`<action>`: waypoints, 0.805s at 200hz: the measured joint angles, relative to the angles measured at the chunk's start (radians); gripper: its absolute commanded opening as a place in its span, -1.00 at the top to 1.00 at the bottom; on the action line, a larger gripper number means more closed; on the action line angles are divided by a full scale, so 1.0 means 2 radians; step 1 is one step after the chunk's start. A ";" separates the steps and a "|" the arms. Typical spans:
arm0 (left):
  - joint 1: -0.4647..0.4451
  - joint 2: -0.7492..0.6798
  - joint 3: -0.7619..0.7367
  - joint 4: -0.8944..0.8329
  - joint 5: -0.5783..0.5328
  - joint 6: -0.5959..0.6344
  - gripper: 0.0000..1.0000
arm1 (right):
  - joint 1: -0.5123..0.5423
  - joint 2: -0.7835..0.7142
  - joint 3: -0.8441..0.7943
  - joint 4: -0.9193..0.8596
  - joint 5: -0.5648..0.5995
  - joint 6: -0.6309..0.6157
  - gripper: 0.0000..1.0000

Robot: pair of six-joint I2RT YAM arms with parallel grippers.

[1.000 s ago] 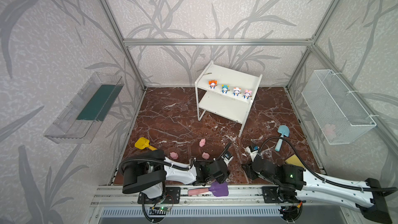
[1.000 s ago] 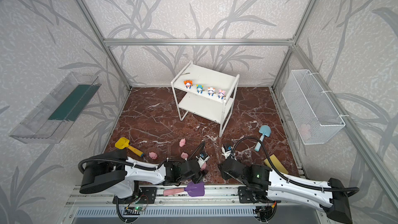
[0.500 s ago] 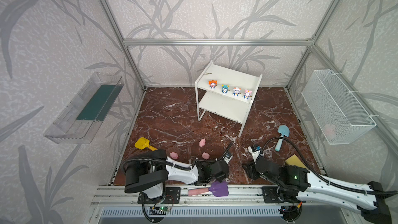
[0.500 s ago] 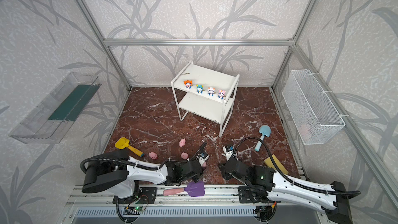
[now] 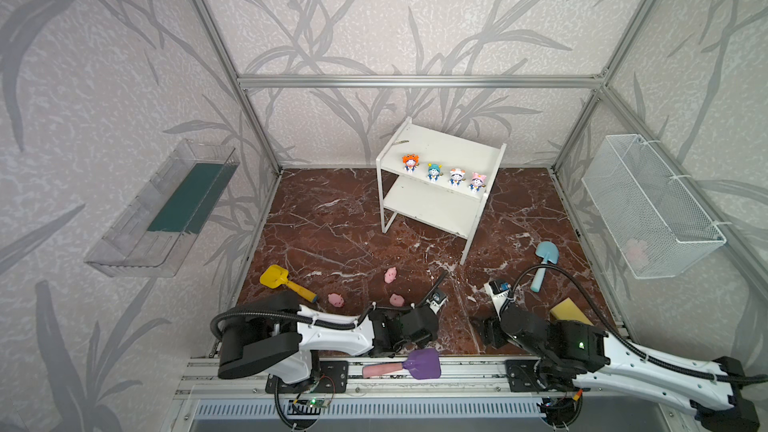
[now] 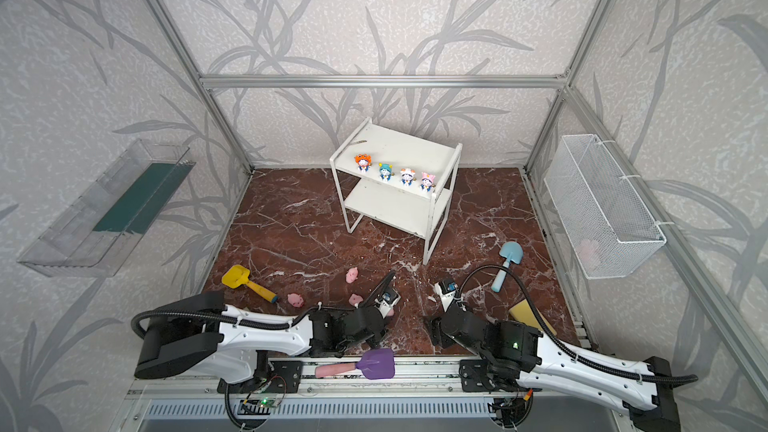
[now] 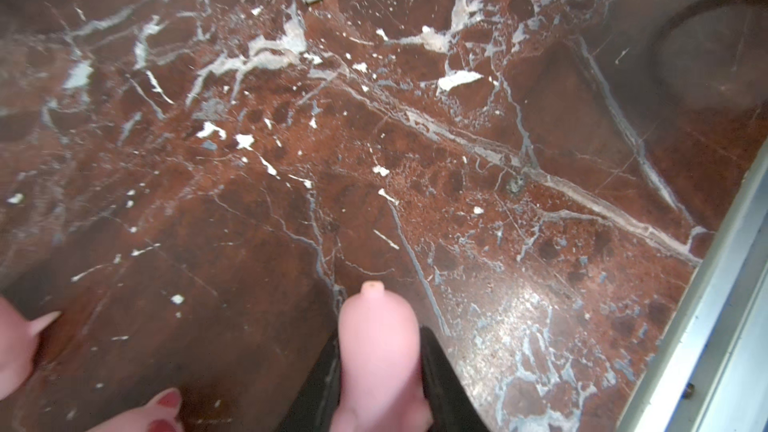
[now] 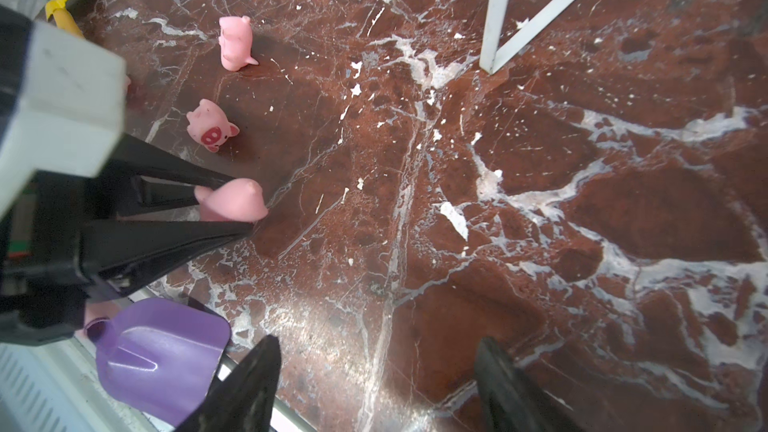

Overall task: Place and organize the plastic toys onto the shelf
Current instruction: 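Lift the pink pig with the left gripper toward the lower shelf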

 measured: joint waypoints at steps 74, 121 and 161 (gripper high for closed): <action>0.061 -0.056 0.072 -0.003 -0.017 0.096 0.45 | 0.000 -0.057 0.006 -0.037 0.021 -0.001 -0.71; 0.121 -0.028 0.116 0.042 0.030 0.129 0.44 | 0.000 -0.068 0.014 -0.045 0.027 -0.002 -0.72; 0.143 0.029 0.150 0.091 0.061 0.140 0.43 | 0.000 -0.070 0.014 -0.047 0.030 -0.002 -0.72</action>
